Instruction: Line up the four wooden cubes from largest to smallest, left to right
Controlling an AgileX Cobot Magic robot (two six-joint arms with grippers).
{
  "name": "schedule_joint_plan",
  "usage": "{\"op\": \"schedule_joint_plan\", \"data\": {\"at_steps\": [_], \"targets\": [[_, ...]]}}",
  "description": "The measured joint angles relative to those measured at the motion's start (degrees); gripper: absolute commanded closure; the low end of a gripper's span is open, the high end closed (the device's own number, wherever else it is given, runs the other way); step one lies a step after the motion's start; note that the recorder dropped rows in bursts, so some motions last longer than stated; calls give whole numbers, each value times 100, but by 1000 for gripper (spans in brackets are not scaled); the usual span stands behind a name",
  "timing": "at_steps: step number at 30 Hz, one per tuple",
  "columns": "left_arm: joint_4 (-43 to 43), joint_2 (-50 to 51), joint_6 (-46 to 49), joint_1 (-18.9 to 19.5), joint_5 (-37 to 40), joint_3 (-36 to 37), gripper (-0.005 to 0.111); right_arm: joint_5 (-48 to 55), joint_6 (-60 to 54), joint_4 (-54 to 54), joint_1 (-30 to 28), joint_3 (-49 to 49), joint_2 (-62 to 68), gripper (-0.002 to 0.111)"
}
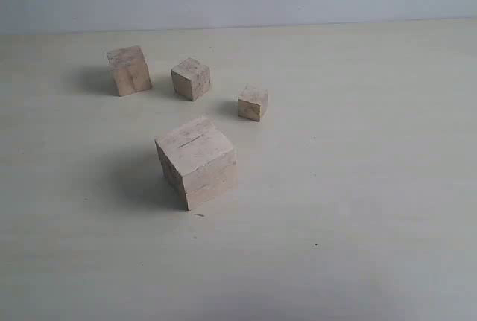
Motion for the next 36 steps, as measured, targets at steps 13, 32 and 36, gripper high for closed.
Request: {"op": "schedule_joint_plan", "data": {"at_steps": [13, 32, 36], "targets": [[0, 0, 0, 0, 0, 0, 107, 0, 0, 0, 0, 0, 0, 108], [0, 0, 0, 0, 0, 0, 107, -1815, 0, 856, 0, 0, 0, 108], [0, 0, 0, 0, 0, 0, 107, -1974, 0, 938, 0, 0, 0, 108]]}}
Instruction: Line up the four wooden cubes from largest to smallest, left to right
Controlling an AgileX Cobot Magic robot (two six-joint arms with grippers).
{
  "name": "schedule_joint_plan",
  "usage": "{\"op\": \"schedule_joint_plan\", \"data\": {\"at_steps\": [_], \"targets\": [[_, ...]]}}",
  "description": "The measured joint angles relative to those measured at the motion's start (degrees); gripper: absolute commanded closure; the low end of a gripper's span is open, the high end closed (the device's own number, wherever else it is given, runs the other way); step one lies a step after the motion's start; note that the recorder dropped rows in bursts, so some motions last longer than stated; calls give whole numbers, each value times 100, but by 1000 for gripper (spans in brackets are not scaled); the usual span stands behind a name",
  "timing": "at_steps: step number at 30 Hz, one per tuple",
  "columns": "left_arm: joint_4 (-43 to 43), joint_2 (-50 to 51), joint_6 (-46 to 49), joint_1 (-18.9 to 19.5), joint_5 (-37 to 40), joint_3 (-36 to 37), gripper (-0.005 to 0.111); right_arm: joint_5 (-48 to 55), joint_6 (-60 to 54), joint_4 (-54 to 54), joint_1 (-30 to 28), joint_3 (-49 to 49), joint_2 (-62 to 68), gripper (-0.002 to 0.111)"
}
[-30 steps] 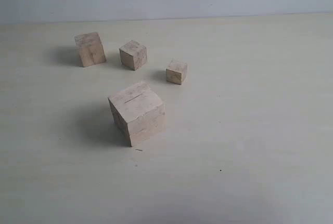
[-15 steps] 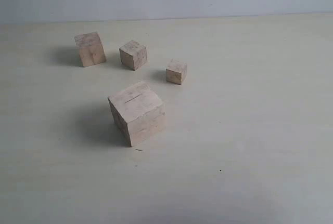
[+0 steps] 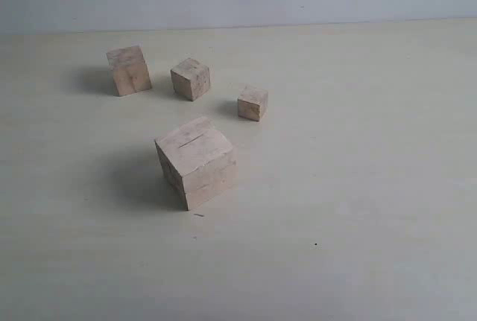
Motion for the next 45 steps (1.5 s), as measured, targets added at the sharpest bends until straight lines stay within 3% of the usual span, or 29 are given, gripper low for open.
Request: {"op": "schedule_joint_plan", "data": {"at_steps": [6, 11, 19, 25, 27, 29, 32, 36, 45], "targets": [[0, 0, 0, 0, 0, 0, 107, -724, 44, 37, 0, 0, 0, 108], [0, 0, 0, 0, 0, 0, 107, -1188, 949, 206, 0, -113, 0, 108], [0, 0, 0, 0, 0, 0, 107, -104, 637, 221, 0, -1571, 244, 108], [0, 0, 0, 0, 0, 0, 107, 1311, -134, 244, 0, -3352, 1515, 108], [0, 0, 0, 0, 0, 0, 107, 1860, -683, 346, 251, -3988, 2207, 108], [0, 0, 0, 0, 0, 0, 107, 2322, -1488, 805, 677, -4491, 2907, 108], [0, 0, 0, 0, 0, 0, 107, 3558, -3161, 2531, 1578, -5114, 4273, 108], [0, 0, 0, 0, 0, 0, 107, 4786, -4489, 4214, 2516, -5289, 5693, 108], [0, 0, 0, 0, 0, 0, 107, 4392, -4631, 5806, 2631, -5307, 6536, 108]]}}
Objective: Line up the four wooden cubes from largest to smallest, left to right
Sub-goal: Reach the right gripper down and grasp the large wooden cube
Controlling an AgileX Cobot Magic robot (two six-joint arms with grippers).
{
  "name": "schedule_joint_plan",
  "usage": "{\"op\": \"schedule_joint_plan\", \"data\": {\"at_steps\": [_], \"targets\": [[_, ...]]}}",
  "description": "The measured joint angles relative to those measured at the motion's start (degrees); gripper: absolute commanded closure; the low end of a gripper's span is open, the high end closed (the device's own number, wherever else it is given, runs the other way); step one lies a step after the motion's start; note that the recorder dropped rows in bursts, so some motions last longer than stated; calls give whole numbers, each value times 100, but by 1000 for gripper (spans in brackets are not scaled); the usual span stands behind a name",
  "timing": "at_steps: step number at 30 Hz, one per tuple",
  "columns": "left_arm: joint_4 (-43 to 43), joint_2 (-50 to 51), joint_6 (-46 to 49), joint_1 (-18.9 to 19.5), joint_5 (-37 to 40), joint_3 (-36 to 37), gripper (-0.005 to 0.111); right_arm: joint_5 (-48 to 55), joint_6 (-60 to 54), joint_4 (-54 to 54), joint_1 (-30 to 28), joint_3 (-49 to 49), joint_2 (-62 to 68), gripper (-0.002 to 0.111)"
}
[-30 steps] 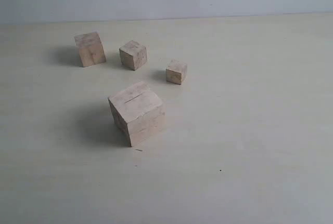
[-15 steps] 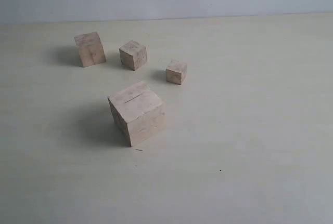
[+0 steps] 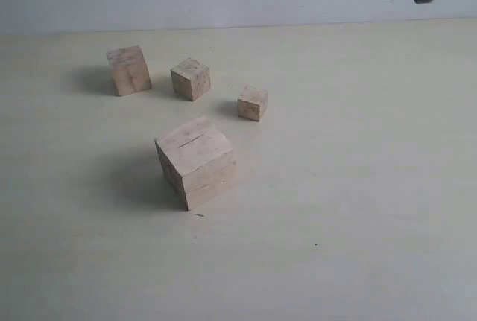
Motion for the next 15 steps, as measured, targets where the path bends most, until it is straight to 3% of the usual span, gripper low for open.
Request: {"op": "schedule_joint_plan", "data": {"at_steps": [5, 15], "targets": [[0, 0, 0, 0, 0, 0, 107, 73, -87, -152, 211, 0, 546, 108], [0, 0, 0, 0, 0, 0, 107, -951, 2631, -3704, 1739, -212, 1828, 106]]}}
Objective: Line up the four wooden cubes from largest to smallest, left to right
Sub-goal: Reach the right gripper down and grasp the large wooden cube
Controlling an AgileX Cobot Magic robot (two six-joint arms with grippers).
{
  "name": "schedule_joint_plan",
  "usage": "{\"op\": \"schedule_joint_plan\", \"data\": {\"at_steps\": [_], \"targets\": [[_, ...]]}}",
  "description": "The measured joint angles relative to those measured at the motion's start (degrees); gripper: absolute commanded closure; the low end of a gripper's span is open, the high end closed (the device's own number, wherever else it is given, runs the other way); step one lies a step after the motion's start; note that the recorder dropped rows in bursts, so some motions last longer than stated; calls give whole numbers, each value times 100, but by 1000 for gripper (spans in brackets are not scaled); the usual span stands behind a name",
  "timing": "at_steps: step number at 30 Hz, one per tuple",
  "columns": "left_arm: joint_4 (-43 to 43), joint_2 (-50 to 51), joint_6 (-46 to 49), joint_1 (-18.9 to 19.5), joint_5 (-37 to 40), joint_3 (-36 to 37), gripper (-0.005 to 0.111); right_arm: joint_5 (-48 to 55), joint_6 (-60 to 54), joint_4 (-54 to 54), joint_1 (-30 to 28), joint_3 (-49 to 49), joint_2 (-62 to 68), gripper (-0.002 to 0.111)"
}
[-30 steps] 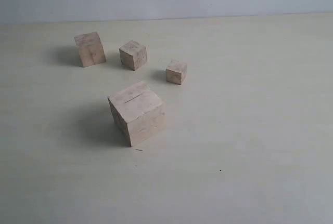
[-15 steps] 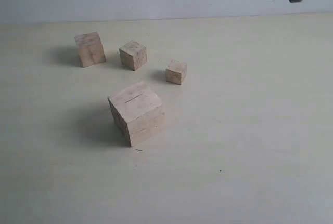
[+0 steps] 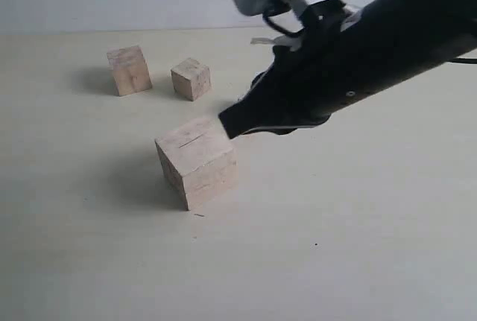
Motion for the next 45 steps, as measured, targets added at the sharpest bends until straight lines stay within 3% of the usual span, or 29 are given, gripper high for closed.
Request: {"op": "schedule_joint_plan", "data": {"at_steps": [5, 8, 13, 16, 30, 45], "targets": [[0, 0, 0, 0, 0, 0, 107, 101, 1871, -1713, 617, -689, 553, 89], [0, 0, 0, 0, 0, 0, 107, 188, 2585, -2224, 943, -1172, 891, 67], [0, 0, 0, 0, 0, 0, 107, 213, 2807, -2677, 1146, -1764, 1412, 21], [0, 0, 0, 0, 0, 0, 107, 213, 2855, -2927, 1146, -1948, 1670, 8], [0, 0, 0, 0, 0, 0, 107, -33, 4009, -3934, 1146, -2012, 2327, 8], [0, 0, 0, 0, 0, 0, 107, -203, 4263, -4191, 1146, -2012, 2816, 8]]}}
